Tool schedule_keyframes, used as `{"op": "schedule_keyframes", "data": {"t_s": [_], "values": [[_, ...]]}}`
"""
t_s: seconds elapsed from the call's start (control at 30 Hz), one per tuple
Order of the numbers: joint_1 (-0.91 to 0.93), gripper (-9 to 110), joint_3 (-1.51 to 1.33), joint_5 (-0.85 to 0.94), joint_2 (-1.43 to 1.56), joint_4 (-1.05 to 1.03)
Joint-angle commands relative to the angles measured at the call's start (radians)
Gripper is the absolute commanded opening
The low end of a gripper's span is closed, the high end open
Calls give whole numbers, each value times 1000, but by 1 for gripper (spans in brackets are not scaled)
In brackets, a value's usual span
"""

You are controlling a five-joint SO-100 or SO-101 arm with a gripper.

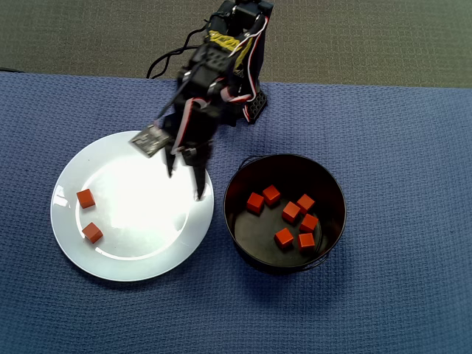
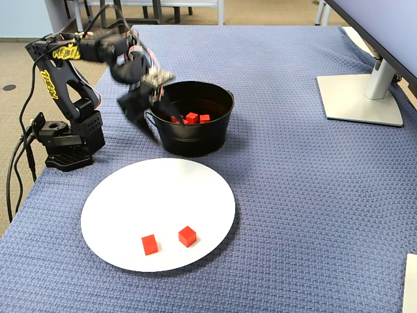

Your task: Pick up the red cubes from the white plate and place them in the black recipient

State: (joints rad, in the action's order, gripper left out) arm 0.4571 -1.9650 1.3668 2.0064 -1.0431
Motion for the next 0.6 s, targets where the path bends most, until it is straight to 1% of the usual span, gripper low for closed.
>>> {"op": "schedule_keyframes", "data": {"t_s": [0.0, 0.07, 0.17, 0.3, 0.57], "values": [[160, 29, -44, 187, -61, 245], [202, 29, -38, 190, -121, 319], [241, 28, 18, 160, -219, 310], [261, 26, 87, 60, -328, 299], [262, 26, 388, -190, -476, 23]]}}
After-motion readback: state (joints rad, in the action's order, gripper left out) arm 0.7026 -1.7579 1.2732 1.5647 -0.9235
